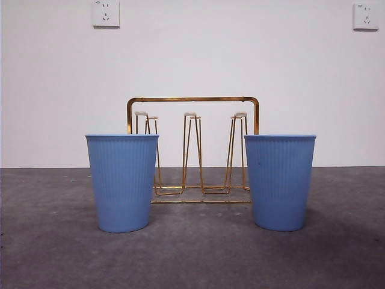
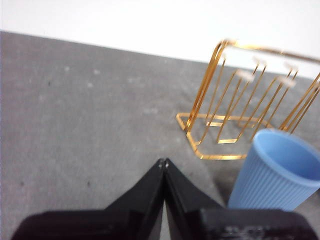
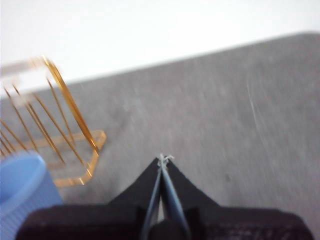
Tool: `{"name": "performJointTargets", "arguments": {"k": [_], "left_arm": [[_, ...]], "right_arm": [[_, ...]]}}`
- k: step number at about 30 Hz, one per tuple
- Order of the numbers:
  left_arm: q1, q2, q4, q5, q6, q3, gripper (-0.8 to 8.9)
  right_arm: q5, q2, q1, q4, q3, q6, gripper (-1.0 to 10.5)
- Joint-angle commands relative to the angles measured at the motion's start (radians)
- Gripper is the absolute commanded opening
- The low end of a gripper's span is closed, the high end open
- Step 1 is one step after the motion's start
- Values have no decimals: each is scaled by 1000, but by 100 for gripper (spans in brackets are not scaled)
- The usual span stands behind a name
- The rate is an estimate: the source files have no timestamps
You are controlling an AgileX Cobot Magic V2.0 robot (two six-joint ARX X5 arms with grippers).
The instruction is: Pick up cup 1,put cup 1 in the cup rack,pick up cup 2,put cup 2 in the cup rack
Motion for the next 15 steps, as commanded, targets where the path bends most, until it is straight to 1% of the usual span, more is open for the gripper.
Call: {"name": "performJointTargets", "arguments": {"k": [1, 9, 15], "left_arm": [[2, 29, -28, 21, -19, 76, -6], [2, 160, -151, 120, -11, 332, -6], [2, 285, -303, 235, 35, 515, -6]], "right_arm": [[-24, 32, 1, -7, 74, 34, -11], [-152, 216, 1, -161, 355, 30, -11], [-256, 408, 1, -372, 616, -76, -10]]}}
